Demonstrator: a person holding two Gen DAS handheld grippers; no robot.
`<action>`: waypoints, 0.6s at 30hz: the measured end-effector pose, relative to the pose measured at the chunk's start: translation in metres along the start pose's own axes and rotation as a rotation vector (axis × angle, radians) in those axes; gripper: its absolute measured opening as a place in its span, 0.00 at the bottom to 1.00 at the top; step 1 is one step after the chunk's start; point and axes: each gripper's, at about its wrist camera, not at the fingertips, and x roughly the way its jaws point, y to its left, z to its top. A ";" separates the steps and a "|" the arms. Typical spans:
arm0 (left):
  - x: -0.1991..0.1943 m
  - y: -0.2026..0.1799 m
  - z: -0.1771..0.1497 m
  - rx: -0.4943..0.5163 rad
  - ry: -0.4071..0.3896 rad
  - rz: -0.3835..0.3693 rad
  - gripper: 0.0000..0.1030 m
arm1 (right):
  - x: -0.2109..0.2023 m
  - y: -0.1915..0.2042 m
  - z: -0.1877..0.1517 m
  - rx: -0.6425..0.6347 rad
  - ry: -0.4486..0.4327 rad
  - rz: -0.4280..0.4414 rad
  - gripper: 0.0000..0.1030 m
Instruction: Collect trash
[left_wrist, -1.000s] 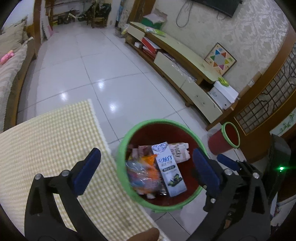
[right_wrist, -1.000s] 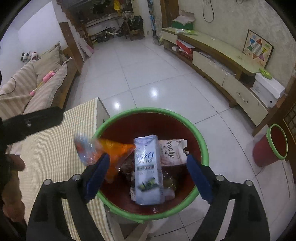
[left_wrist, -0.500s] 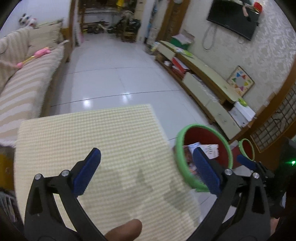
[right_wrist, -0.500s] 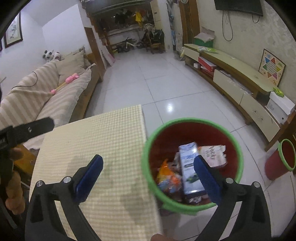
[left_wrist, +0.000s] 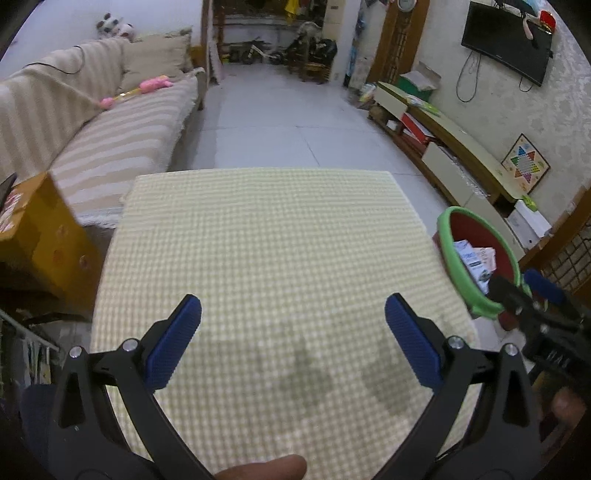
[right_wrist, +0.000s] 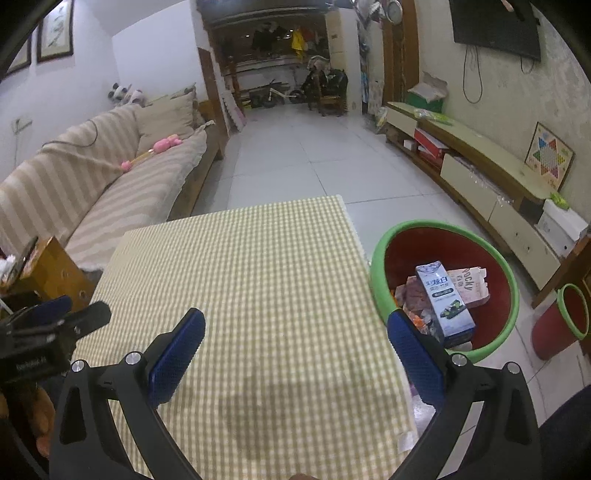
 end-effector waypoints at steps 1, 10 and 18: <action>-0.004 0.005 -0.006 -0.003 -0.018 0.009 0.95 | -0.002 0.004 -0.002 -0.009 -0.009 0.001 0.93; -0.015 0.035 -0.044 -0.048 -0.054 0.039 0.95 | -0.010 0.018 -0.016 -0.035 -0.047 0.018 0.93; -0.016 0.042 -0.053 -0.031 -0.117 0.077 0.95 | -0.010 0.033 -0.028 -0.101 -0.090 0.013 0.93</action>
